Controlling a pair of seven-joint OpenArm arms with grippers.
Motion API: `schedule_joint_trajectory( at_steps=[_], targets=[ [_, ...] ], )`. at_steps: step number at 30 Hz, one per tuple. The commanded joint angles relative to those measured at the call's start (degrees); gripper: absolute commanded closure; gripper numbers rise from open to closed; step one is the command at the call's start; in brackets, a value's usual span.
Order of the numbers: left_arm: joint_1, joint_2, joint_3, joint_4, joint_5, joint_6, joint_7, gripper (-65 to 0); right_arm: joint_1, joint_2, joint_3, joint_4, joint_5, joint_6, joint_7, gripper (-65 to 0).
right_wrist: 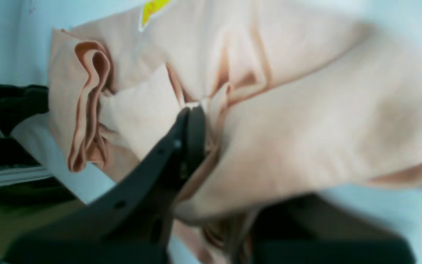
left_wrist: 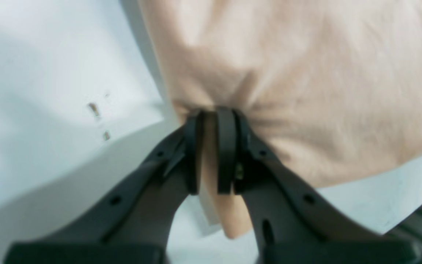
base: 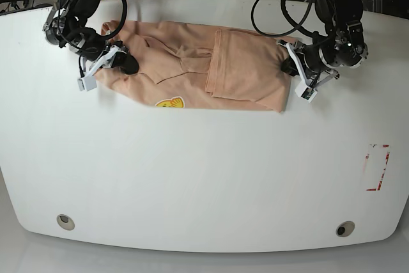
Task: Fold the T-shirt properly
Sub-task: 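Grasp the strip end with the left gripper and fold it toward the right gripper, then fold the shirt again with both grippers, bringing the ends together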
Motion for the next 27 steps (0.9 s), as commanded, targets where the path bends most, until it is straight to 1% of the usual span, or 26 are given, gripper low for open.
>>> schedule_joint_trajectory(
  at_steps=[1,4,8,12,15,17,20,22,24,27],
  targets=[
    [-0.2,0.1,0.1,-0.4,-0.1,-0.1,0.3,-4.9,0.4,1.4,0.2,6.2,1.7,0.1,1.1,0.0],
    [0.0,0.2,0.2,-0.5,-0.1,-0.1,0.3,-4.9,-1.0,2.3,0.1,11.6,2.2,0.1,0.9,0.0],
    [0.0,-0.2,2.7,-0.5,-0.2,-0.1,0.3,-4.9,-1.0,1.5,-0.4,16.5,3.3,0.1,-0.6,0.0],
    [-0.1,0.3,4.7,-0.4,-0.2,0.0,0.3,-4.9,-1.0,0.2,-5.3,17.4,9.0,0.1,-0.7,0.0],
    [-0.3,1.6,6.6,-0.5,-0.2,0.0,0.2,-4.9,-0.5,-1.7,-9.3,17.4,10.3,0.1,-0.6,0.0],
    [-0.4,2.9,6.9,-0.5,-0.2,0.0,0.2,-4.9,0.1,-3.3,-11.9,17.4,10.3,0.1,-0.6,0.0],
    [-0.4,3.9,6.9,-0.5,-0.1,0.1,0.2,-4.9,1.1,-5.7,-14.2,17.4,10.1,0.1,-0.6,0.0],
    [-0.4,4.7,7.0,-0.5,-0.1,1.2,0.2,-4.9,2.1,-6.8,-15.3,17.1,10.0,0.1,-0.6,0.0],
    [-0.3,5.0,7.0,-0.1,-0.2,3.0,0.3,-4.9,2.4,-7.9,-16.5,17.3,8.8,0.1,-0.6,0.0],
    [-0.1,5.0,7.0,-0.4,-0.2,3.5,0.3,-4.9,2.8,-9.4,-19.3,17.0,5.4,0.1,-0.5,0.0]
  ],
)
